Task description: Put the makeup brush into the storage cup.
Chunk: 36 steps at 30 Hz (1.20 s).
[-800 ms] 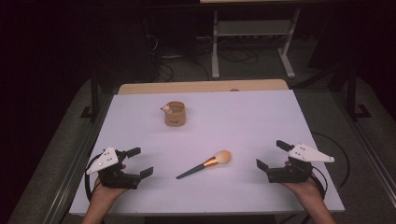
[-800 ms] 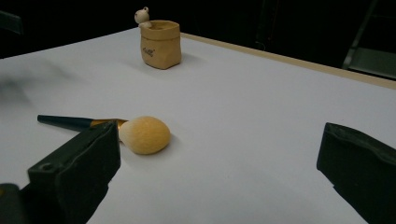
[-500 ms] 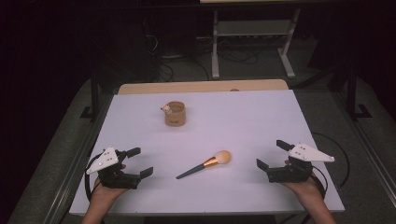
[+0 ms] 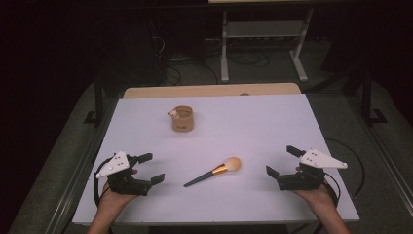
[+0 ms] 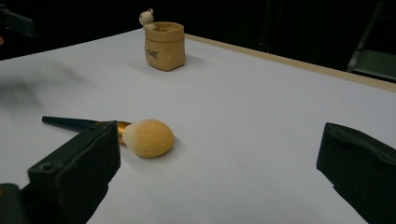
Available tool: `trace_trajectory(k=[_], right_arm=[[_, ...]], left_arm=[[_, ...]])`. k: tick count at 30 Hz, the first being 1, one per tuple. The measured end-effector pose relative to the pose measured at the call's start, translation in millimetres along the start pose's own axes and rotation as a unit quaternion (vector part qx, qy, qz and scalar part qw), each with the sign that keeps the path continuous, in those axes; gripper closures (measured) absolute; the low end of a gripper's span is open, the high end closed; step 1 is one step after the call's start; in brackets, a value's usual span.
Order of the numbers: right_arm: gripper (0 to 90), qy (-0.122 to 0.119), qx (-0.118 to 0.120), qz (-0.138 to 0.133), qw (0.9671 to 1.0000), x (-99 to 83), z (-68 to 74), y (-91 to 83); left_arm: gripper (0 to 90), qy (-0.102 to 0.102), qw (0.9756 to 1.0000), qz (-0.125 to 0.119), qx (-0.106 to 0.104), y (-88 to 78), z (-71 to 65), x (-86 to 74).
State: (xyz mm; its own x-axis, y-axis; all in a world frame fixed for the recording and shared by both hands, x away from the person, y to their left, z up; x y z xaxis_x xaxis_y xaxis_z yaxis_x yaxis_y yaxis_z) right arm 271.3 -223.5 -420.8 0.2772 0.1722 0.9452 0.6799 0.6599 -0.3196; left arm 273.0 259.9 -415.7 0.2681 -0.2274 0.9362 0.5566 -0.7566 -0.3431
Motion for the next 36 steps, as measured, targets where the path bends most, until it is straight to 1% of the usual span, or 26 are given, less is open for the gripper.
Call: trace_trajectory(k=[4, 8, 12, 14, 17, 20, 22, 26, 27, 28, 32, 36], right_arm=[[0.0, -0.002, -0.004, -0.008, 1.0000, 0.8, -1.6, -1.9], [0.0, 0.003, -0.007, -0.013, 0.9999, 0.5, -1.7, -3.5], [0.0, 0.003, -0.009, -0.011, 0.9999, 0.1, -2.4, -3.2], [0.0, 0.003, -0.008, -0.011, 0.9999, 0.0, -2.6, -2.7], [0.0, 0.004, -0.007, -0.013, 0.9999, 0.0, -2.2, -2.5], [0.0, 0.004, -0.006, -0.013, 0.9999, 0.2, -2.9, -2.3], [0.0, 0.004, -0.006, -0.013, 0.9999, 0.3, -3.3, -2.3], [0.0, 0.008, -0.008, -0.015, 0.9998, 0.4, -2.7, -3.2], [0.0, 0.003, -0.010, -0.018, 0.9998, 0.6, -3.2, -3.8], [0.0, 0.004, -0.010, -0.019, 0.9998, 0.8, -3.0, -4.4], [0.0, 0.007, -0.011, -0.022, 0.9997, 1.8, -3.4, -4.8], [0.0, 0.004, -0.013, -0.024, 0.9996, 2.0, -4.1, -4.7]], left_arm=[[11.6, -0.001, 1.0000, -0.001, -0.005, 3.9, -1.2, 2.2], [10.8, 0.004, 0.9999, 0.003, -0.009, 8.4, -3.0, 4.2], [10.7, 0.005, 0.9999, 0.003, -0.011, 10.6, -3.8, 5.4], [10.7, 0.010, 0.9999, 0.006, -0.012, 11.6, -3.5, 5.7], [10.7, 0.006, 0.9999, 0.002, -0.015, 13.5, -4.6, 6.3], [10.7, 0.016, 0.9997, 0.007, -0.019, 18.9, -5.3, 9.0], [10.7, 0.017, 0.9996, 0.004, -0.021, 21.3, -5.5, 10.8], [10.7, 0.018, 0.9995, 0.003, -0.026, 25.7, -7.3, 14.2], [10.8, 0.017, 0.9995, 0.002, -0.027, 26.6, -7.7, 14.6], [10.8, 0.015, 0.9995, 0.000, -0.028, 27.5, -8.1, 14.7], [10.7, 0.014, 0.9994, 0.001, -0.032, 28.1, -8.3, 15.2], [10.8, 0.014, 0.9994, 0.000, -0.033, 27.8, -8.2, 15.8]])
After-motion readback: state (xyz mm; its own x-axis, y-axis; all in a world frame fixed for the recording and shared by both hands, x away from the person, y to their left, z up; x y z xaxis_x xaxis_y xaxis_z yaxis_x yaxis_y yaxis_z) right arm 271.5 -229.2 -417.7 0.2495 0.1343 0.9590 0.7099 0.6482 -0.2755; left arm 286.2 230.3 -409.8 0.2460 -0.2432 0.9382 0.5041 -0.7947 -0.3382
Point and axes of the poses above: each handheld gripper's, and its own axes: y roughly forward along the jaws, x roughly out of its top, z roughly to its left, the point moved 2 cm from there along y, roughly forward along the jaws, and after that the axes turned 3 degrees about x, right-handed, at the moved point
